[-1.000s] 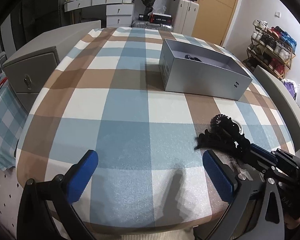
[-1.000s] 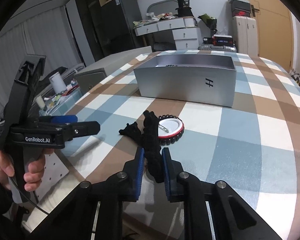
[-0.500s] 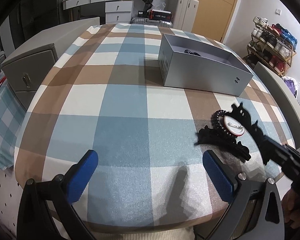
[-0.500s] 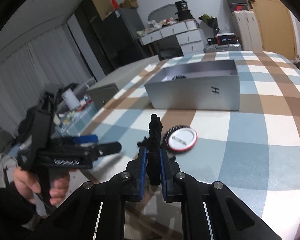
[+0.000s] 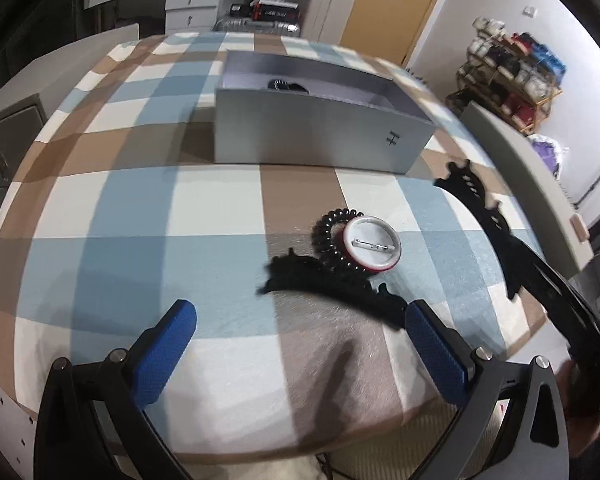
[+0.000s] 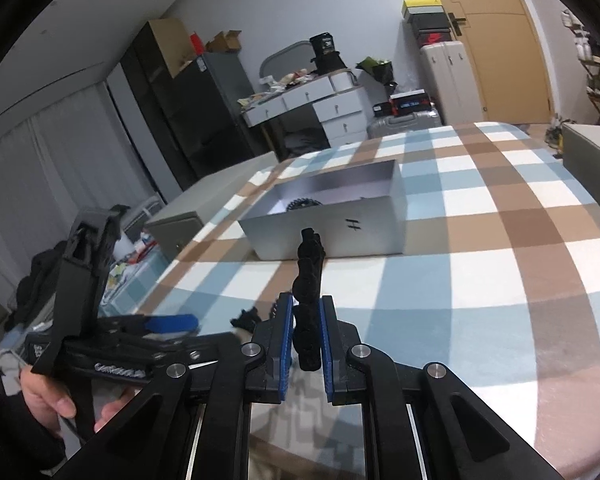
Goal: Organize jewelry
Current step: 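Grasp another black claw clip with the left tool while the right tool holds its clip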
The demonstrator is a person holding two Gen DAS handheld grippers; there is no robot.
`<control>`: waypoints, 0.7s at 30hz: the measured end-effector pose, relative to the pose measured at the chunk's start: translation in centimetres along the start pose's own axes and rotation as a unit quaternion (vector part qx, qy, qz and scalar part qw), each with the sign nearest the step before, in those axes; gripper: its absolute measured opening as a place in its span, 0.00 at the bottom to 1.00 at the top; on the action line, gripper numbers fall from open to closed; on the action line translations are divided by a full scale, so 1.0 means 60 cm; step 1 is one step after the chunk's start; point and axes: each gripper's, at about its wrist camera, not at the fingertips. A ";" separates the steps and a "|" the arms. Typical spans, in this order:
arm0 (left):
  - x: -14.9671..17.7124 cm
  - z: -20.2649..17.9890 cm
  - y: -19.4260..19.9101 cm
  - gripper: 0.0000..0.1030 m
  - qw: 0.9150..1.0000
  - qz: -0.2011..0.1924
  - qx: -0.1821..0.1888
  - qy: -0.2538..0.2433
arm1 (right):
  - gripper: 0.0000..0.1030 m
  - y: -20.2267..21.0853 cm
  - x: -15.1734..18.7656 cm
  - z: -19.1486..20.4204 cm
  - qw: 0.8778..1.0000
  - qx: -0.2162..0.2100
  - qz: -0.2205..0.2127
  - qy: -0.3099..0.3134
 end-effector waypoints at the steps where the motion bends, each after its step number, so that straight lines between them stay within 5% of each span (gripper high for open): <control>1: -0.004 -0.003 -0.008 0.99 1.000 0.009 -0.004 0.006 | 0.11 0.003 0.003 -0.003 1.000 0.001 -0.001 -0.001; 9: -0.016 -0.018 -0.025 0.99 0.999 0.014 -0.043 0.027 | 0.11 0.022 0.019 -0.021 1.000 -0.002 -0.010 -0.013; 15: -0.001 -0.039 -0.035 0.98 0.996 0.003 -0.089 -0.013 | 0.12 0.031 0.023 -0.026 1.000 0.001 -0.015 -0.015; 21: 0.015 -0.041 -0.011 0.76 0.994 -0.013 -0.090 -0.052 | 0.12 0.031 0.027 -0.026 1.000 -0.009 -0.012 -0.019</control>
Point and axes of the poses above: each gripper's, at about its wrist camera, not at the fingertips, and y roughly against the way its jaws point, z to its left, x to its underside, and after that the axes turned 9 degrees about y, right-handed
